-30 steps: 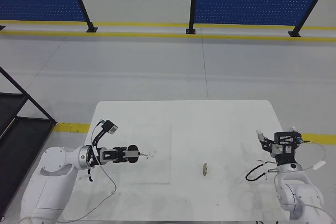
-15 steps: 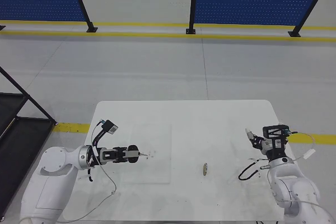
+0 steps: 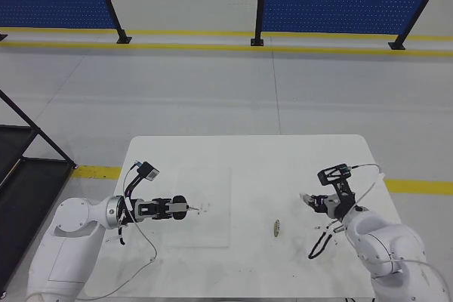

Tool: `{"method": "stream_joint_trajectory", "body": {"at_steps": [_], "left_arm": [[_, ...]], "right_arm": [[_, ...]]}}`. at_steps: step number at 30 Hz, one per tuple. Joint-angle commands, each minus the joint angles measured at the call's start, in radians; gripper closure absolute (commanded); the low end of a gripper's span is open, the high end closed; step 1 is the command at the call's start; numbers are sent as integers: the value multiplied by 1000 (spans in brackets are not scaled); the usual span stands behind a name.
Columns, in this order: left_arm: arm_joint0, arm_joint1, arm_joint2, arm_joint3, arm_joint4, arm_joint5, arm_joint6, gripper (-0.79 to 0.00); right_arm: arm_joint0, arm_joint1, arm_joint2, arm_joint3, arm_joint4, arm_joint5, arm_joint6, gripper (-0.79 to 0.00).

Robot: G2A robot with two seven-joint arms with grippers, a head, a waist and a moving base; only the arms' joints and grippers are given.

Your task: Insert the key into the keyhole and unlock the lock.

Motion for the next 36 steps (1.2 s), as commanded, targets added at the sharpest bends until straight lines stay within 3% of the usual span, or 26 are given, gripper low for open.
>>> {"method": "stream_joint_trajectory", "body": {"at_steps": [1,6,14,32,36], "left_arm": [[0,0,0,0,0,0,0,0],[0,0,0,0,0,0,0,0],[0,0,0,0,0,0,0,0],[0,0,0,0,0,0,0,0],[0,0,0,0,0,0,0,0]], "right_arm": [[35,-2,-29,8,24,14,96,-785],[114,-8,-103,36,48,44,247,-785],[183,-19,-168,88,125,119,377,-785],[182,-20,-179,79,152,112,363,-785],[220,-23,-212,52,153,164,469,-785]]}}
